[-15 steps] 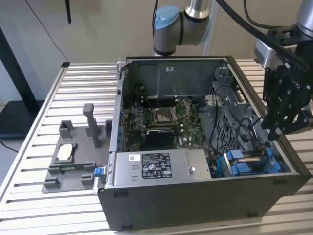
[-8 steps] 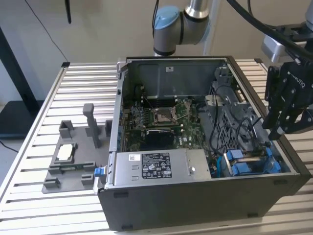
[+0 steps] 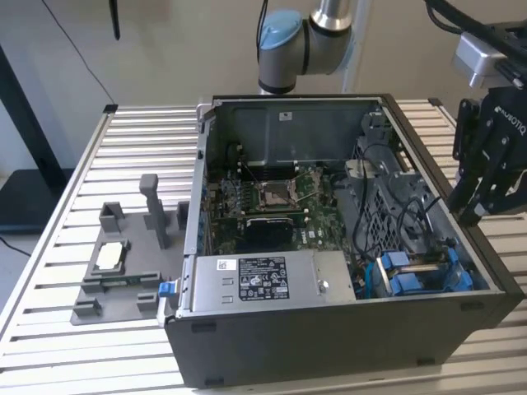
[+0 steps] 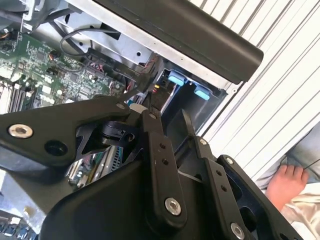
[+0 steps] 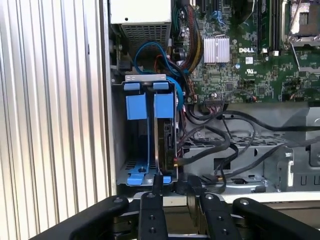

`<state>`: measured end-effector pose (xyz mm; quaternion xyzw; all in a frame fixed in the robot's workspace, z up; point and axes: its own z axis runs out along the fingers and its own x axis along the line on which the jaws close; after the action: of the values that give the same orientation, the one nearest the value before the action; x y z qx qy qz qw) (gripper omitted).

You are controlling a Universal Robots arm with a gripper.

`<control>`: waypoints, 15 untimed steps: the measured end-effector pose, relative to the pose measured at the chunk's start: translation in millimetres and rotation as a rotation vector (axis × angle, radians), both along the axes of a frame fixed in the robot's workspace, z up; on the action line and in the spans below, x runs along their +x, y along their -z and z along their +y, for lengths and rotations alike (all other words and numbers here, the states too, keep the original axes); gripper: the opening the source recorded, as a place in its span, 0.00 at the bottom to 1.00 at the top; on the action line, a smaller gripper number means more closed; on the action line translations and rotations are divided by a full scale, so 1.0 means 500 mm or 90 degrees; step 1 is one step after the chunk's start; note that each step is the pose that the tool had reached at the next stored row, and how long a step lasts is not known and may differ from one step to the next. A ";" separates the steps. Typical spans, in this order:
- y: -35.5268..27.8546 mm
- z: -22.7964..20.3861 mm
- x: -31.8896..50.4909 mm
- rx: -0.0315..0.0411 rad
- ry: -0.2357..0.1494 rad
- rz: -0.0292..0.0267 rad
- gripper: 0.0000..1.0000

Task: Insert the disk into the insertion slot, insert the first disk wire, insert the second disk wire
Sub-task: 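Insert the second disk wire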

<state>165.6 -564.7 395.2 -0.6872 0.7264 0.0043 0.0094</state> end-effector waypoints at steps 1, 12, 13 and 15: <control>-0.003 0.0007 0.000 0.0005 0.000 0.0000 0.34; -0.001 0.0320 0.024 0.0012 0.002 -0.0002 0.34; 0.001 0.0339 0.027 0.0011 0.002 0.0004 0.34; 0.006 0.0377 0.030 0.0012 0.005 0.0021 0.34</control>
<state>180.7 -545.9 392.3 -0.6845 0.7289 0.0061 0.0089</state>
